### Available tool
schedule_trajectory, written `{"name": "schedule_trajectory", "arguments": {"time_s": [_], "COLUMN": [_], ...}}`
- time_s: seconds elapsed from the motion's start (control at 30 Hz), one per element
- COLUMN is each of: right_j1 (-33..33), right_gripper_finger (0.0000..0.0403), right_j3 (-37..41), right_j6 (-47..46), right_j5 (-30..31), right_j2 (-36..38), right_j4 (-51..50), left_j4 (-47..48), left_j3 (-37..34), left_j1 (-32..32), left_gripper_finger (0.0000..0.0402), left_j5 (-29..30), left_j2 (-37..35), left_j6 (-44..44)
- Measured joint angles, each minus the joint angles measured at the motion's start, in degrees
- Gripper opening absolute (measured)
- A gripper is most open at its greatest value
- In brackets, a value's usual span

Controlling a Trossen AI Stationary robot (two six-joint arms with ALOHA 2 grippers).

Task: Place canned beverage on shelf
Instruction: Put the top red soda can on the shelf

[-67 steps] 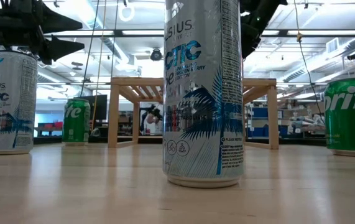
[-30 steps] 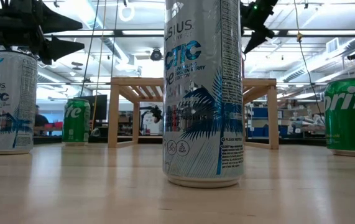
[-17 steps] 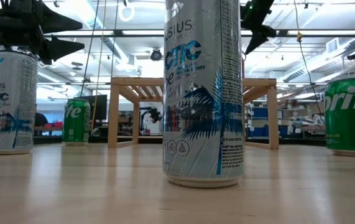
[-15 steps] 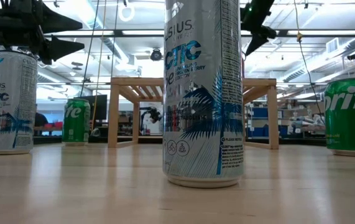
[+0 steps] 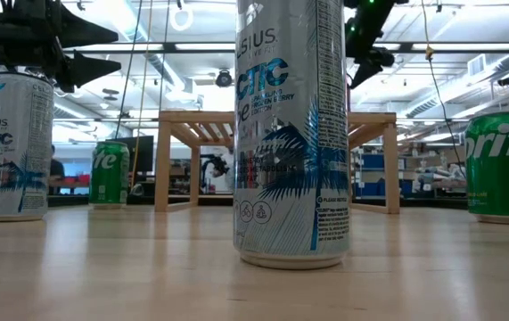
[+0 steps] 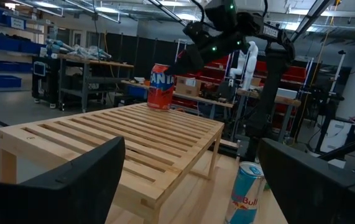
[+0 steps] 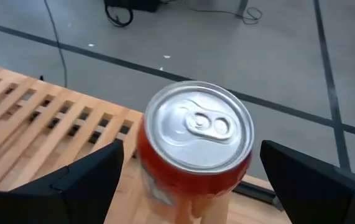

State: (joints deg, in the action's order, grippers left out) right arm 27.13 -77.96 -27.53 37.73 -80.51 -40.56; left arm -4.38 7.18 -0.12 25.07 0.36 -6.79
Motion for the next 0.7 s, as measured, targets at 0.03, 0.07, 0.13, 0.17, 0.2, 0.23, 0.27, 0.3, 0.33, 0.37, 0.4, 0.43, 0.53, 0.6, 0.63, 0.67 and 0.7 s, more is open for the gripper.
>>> {"name": "schedule_trajectory", "arguments": {"time_s": [0.03,0.07,0.13,0.17,0.2,0.23,0.27,0.3,0.33,0.37,0.4,0.43,0.53,0.6,0.63,0.67,0.7], "right_j1": [0.1,0.3,0.5,0.7,0.8,0.8,0.9,0.9,0.9,0.9,0.9,0.9,0.9,0.9,0.9,0.9,0.9], "right_gripper_finger": [0.0387,0.0387,0.0387,0.0387,0.0387,0.0384,0.0381,0.0376,0.0369,0.0361,0.0352,0.0343,0.0315,0.03,0.0295,0.0294,0.0294], "right_j3": [0.5,1.1,1.8,1.8,1.9,2.0,2.0,2.0,2.0,2.0,2.0,2.0,2.0,2.0,2.0,2.0,2.0], "right_j6": [0.0,0.1,0.5,0.5,0.6,0.7,1.0,1.2,1.6,1.7,1.8,2.0,2.2,3.2,3.9,4.8,5.8], "right_j5": [0.0,0.0,-0.4,-0.5,-0.6,-0.7,-0.7,-0.7,-0.9,-1.3,-1.4,-1.5,-1.6,-1.8,-2.1,-2.7,-3.3], "right_j2": [0.0,0.0,0.0,0.0,0.0,0.0,0.0,0.0,0.0,0.0,0.0,0.0,0.0,0.0,0.0,0.0,0.0], "right_j4": [0.5,1.6,2.8,2.9,3.0,3.0,3.0,3.0,3.1,3.0,3.0,3.0,3.0,3.0,3.0,3.1,3.1], "left_j4": [0.0,0.0,0.0,0.0,0.0,0.0,0.0,0.0,0.0,0.0,0.0,0.0,0.0,0.0,0.0,0.0,0.0], "left_j3": [0.0,0.0,0.0,0.0,0.0,0.0,0.0,0.0,0.0,0.0,0.0,0.0,0.0,0.0,0.0,0.0,0.0], "left_j1": [0.0,0.0,0.0,0.0,0.0,0.0,0.0,0.0,0.0,0.0,0.0,0.0,0.0,0.0,0.0,0.0,0.0], "left_gripper_finger": [0.0369,0.0369,0.0369,0.0369,0.0369,0.0369,0.0369,0.0369,0.0369,0.0369,0.0369,0.0369,0.0369,0.0369,0.0369,0.0369,0.0369], "left_j5": [0.0,0.0,0.0,0.0,0.0,0.0,0.0,0.0,0.0,0.0,0.0,0.0,0.0,0.0,0.0,0.0,0.0], "left_j2": [0.0,0.0,0.0,0.0,0.0,0.0,0.0,0.0,0.0,0.0,0.0,0.0,0.0,0.0,0.0,0.0,0.0], "left_j6": [0.0,0.0,0.0,0.0,0.0,0.0,0.0,0.0,0.0,0.0,0.0,0.0,0.0,0.0,0.0,0.0,0.0]}}
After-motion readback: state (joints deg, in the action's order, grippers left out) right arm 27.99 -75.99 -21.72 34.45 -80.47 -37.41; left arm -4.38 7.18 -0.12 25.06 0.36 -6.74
